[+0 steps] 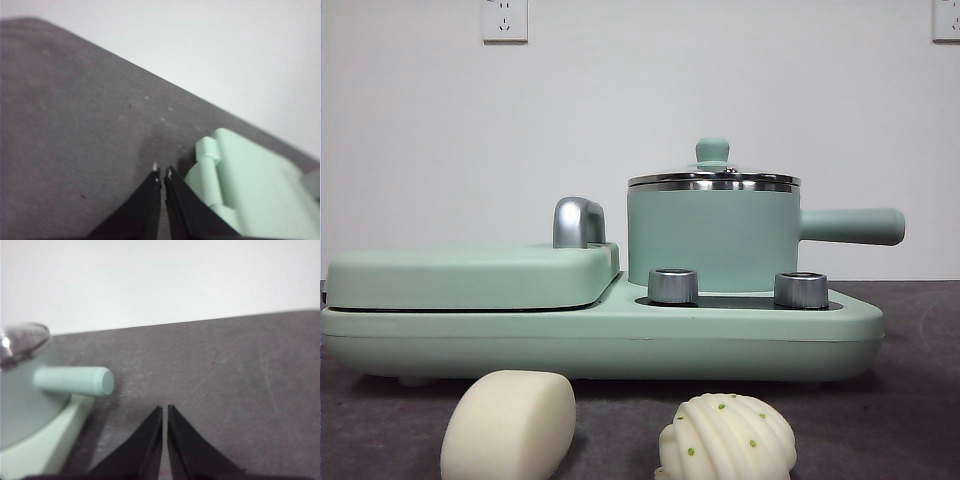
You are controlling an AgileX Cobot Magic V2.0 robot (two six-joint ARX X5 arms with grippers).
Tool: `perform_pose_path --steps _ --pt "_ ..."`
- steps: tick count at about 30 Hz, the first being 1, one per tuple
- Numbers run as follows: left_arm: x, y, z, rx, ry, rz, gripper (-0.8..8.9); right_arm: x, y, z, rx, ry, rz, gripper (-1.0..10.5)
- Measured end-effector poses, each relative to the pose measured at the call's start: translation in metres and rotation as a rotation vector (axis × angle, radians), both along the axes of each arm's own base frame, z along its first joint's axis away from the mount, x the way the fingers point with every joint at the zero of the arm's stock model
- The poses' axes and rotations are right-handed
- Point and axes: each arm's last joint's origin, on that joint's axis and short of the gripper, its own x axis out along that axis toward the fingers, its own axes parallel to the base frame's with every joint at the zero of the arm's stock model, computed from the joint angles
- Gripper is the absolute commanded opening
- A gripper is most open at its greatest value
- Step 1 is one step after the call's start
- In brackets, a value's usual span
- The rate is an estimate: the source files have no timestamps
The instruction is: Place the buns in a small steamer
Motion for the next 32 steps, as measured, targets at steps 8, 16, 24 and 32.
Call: perform_pose_path --steps 8,16,24,32 --pt "0.0 -0.001 0.004 -0.235 -0.038 -0.035 0.16 -0.001 0.002 0.01 0.234 -0.078 0.09 0.1" --pt "-0.002 -0.002 0.026 -0.315 -0.228 -0.085 0.16 -0.01 0.004 0.044 0.348 -0.164 0.154 0.1" --pt "-0.016 -0.004 0.072 -0.242 -0.327 -0.165 0.16 -0.029 0.004 0.097 0.329 -0.196 0.159 0.1" --pt "-0.028 -0.004 0.124 0.006 -0.235 -0.147 0.16 -0.04 0.004 0.148 0.15 -0.172 0.138 0.1"
